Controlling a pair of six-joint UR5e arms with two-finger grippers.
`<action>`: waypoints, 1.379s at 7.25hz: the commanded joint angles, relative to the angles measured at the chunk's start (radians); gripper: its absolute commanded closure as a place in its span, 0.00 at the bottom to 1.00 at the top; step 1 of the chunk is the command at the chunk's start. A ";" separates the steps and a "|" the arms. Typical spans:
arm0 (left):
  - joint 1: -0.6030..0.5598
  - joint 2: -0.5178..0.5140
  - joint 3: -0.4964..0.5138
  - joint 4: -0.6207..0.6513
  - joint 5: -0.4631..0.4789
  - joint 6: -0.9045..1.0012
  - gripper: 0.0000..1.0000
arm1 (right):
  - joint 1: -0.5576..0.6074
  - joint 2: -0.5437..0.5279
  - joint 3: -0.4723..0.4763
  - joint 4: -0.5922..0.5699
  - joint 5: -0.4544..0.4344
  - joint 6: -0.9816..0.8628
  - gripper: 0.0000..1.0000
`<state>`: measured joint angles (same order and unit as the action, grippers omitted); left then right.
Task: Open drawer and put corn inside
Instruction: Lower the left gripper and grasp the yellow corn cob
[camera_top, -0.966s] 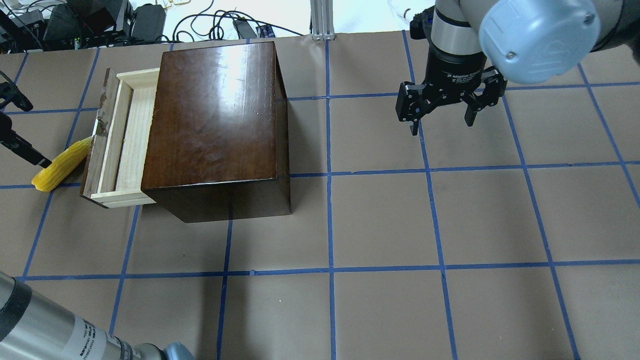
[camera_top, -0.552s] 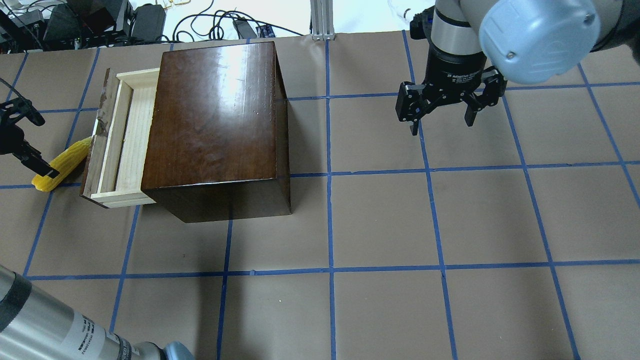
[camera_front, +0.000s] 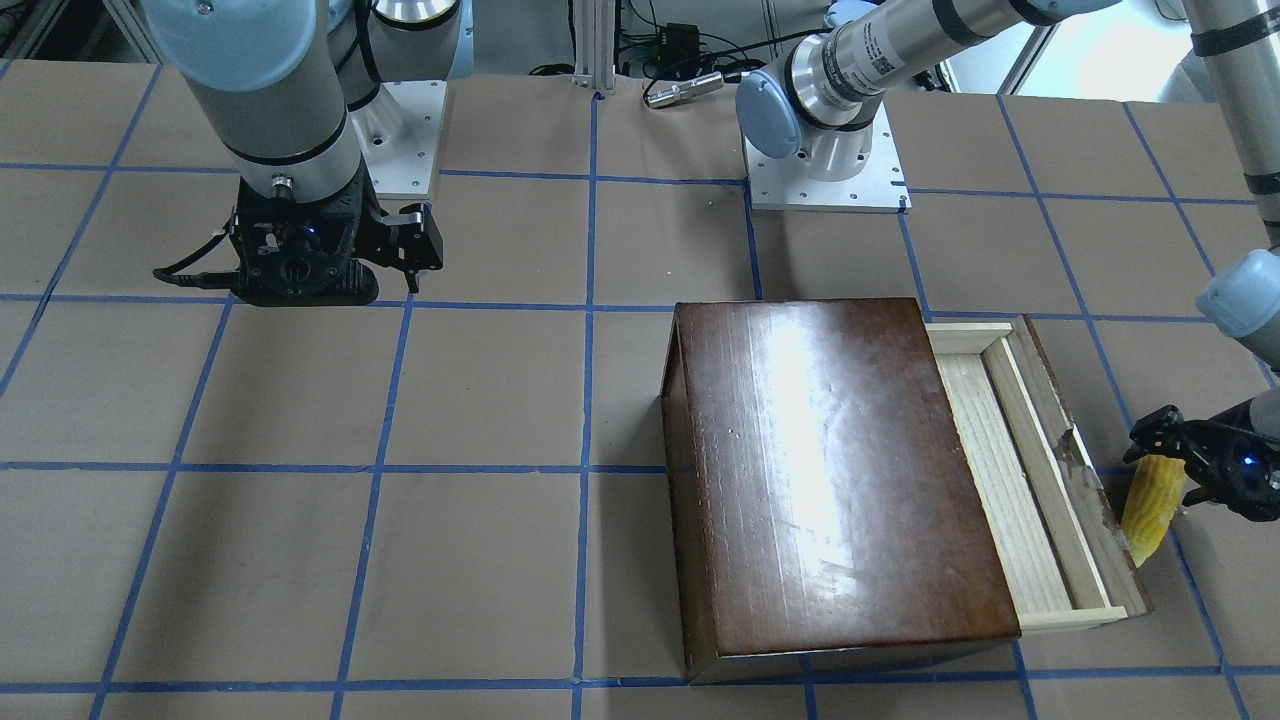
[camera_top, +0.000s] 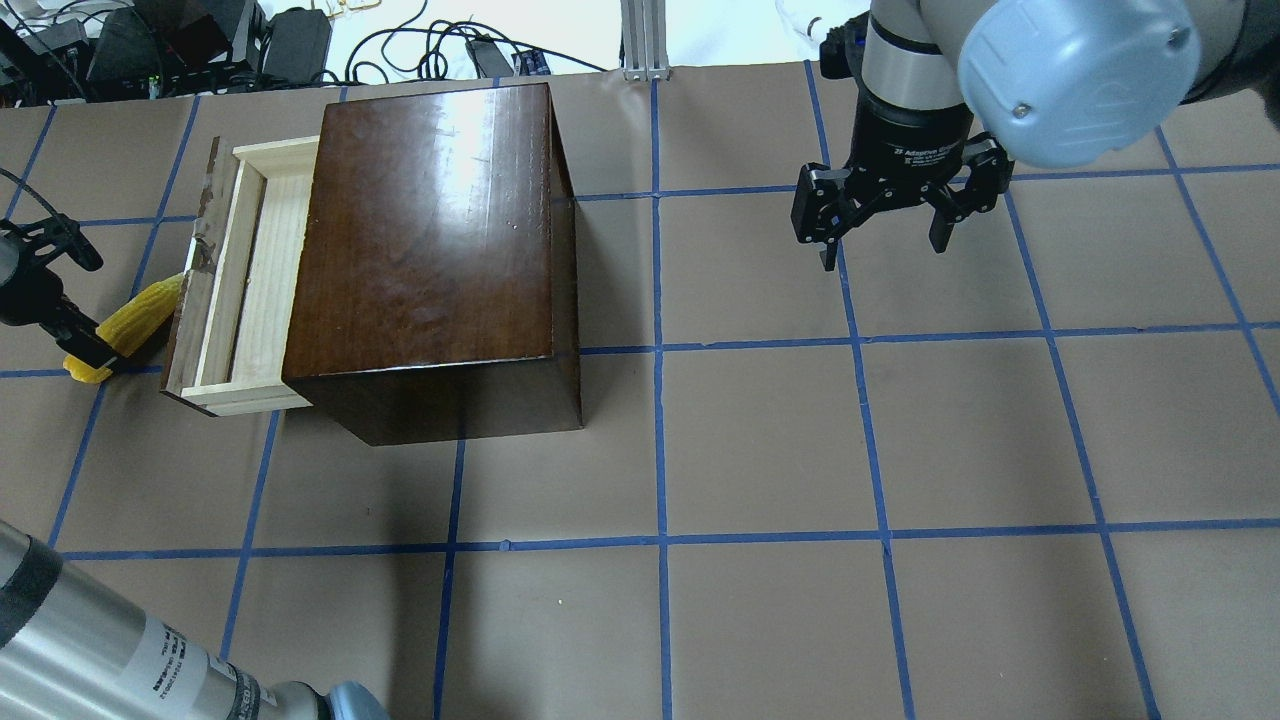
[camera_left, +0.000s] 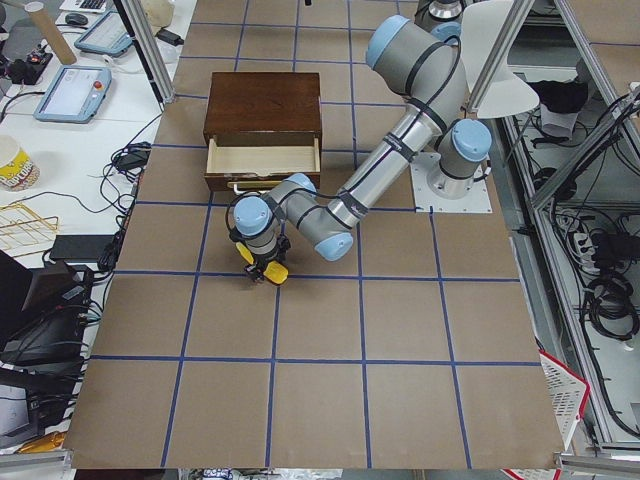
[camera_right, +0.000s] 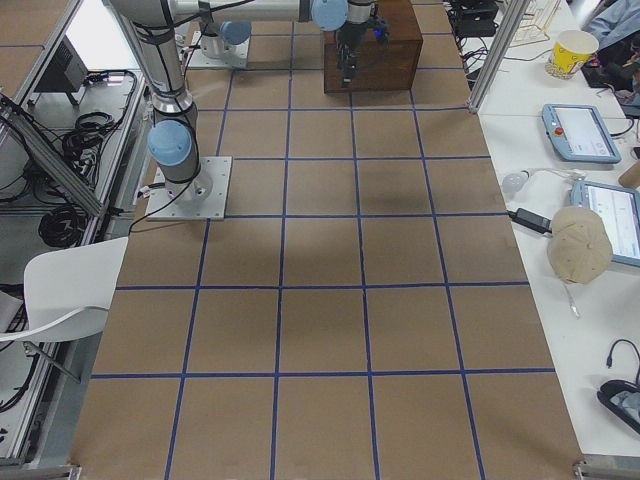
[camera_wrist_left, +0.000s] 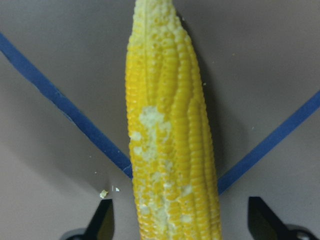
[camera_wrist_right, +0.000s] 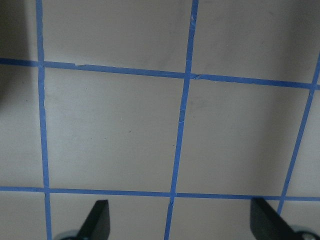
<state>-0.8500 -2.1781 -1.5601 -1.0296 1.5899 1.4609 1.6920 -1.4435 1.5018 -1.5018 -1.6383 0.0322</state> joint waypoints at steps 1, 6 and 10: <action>0.000 0.000 0.003 -0.004 -0.001 0.001 0.92 | 0.000 0.000 0.000 0.000 0.000 0.000 0.00; -0.017 0.081 0.073 -0.076 -0.001 -0.133 1.00 | 0.000 0.000 0.000 0.000 0.000 0.000 0.00; -0.084 0.171 0.242 -0.396 -0.002 -0.526 1.00 | 0.000 0.000 0.000 0.000 0.000 0.000 0.00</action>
<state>-0.9101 -2.0393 -1.3524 -1.3399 1.5879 1.0625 1.6920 -1.4435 1.5018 -1.5018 -1.6383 0.0322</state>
